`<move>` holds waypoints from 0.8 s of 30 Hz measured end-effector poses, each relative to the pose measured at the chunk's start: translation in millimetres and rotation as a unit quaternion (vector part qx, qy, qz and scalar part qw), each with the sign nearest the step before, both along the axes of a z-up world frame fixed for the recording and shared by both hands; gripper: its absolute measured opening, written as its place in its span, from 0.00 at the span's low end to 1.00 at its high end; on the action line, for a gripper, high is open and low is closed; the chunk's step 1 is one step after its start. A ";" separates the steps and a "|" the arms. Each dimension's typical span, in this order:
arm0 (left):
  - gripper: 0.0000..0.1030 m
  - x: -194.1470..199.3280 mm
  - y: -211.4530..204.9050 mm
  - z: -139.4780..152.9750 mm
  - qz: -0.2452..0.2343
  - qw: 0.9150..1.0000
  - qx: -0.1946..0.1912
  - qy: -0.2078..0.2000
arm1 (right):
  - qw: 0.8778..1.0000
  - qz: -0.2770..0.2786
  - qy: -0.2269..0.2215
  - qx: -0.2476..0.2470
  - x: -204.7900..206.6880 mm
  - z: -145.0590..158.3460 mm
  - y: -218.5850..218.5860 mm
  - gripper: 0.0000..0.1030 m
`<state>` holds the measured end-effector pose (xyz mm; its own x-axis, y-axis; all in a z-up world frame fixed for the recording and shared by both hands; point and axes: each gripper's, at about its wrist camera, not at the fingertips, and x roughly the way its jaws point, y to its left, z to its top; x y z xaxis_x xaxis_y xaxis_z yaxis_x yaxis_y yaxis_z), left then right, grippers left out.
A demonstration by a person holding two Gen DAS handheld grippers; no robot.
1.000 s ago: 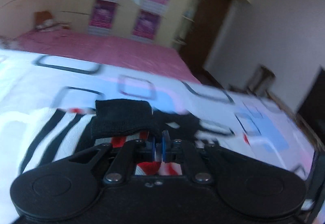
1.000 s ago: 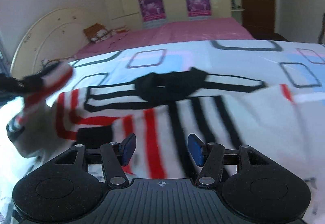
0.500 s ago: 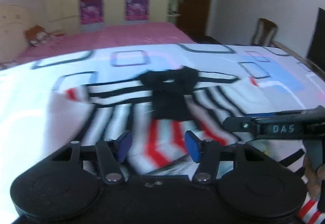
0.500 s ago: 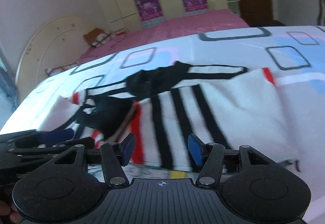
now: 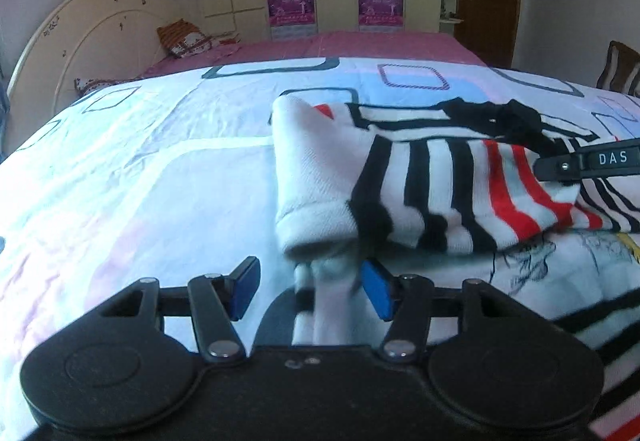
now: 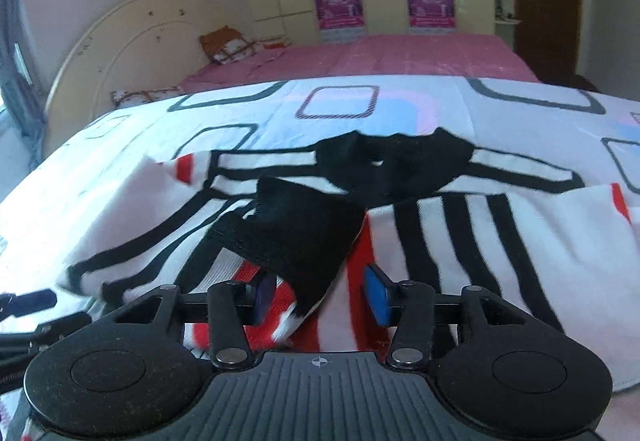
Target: Fold small clothes
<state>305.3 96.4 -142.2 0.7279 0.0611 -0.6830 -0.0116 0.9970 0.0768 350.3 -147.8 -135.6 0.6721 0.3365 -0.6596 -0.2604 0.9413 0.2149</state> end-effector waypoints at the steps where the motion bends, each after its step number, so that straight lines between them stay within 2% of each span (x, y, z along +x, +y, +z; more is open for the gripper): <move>1: 0.53 6.0 -2.5 -1.6 -0.003 1.000 0.007 -0.003 | 1.000 -0.001 -0.002 -0.002 1.4 2.1 -0.8 0.07; 4: 0.47 23.0 -7.4 -6.5 -0.008 1.000 0.014 -0.011 | 0.999 -0.019 -0.029 -0.001 0.2 15.6 -13.3 0.05; 7: 0.36 31.4 -7.8 -6.9 -0.017 1.000 0.017 -0.017 | 0.997 -0.043 -0.056 -0.011 -4.0 29.2 -33.4 0.05; 8: 0.30 33.4 -7.6 -8.3 -0.021 1.000 0.016 -0.016 | 0.997 -0.051 -0.057 -0.016 -4.3 30.0 -41.6 0.05; 11: 0.22 29.5 -10.5 -13.1 -0.039 0.999 0.023 -0.017 | 0.996 -0.078 -0.034 -0.015 -3.5 20.9 -69.4 0.05; 16: 0.21 25.2 -10.0 -18.9 -0.053 0.998 0.028 -0.010 | 0.996 -0.083 0.017 -0.017 -8.6 -7.5 -80.6 0.05; 20: 0.27 23.2 -6.4 -14.6 -0.058 0.998 0.028 0.003 | 0.994 -0.105 0.029 0.006 -14.4 -12.0 -96.7 0.06; 21: 0.30 22.6 -4.0 -13.0 -0.057 0.998 0.021 0.009 | 0.994 -0.108 0.031 0.013 -15.9 -10.2 -101.1 0.08; 22: 0.30 21.3 -1.1 -11.0 -0.057 0.998 0.012 0.014 | 0.993 -0.113 0.031 0.009 -17.1 -8.1 -104.5 0.19; 23: 0.34 19.4 2.3 -9.4 -0.054 0.998 0.004 0.016 | 0.993 -0.119 0.027 0.002 -18.9 -5.3 -107.8 0.35; 24: 0.35 16.9 6.8 -7.1 -0.050 0.999 -0.006 0.020 | 0.992 -0.126 0.023 -0.001 -20.3 -2.1 -112.2 0.40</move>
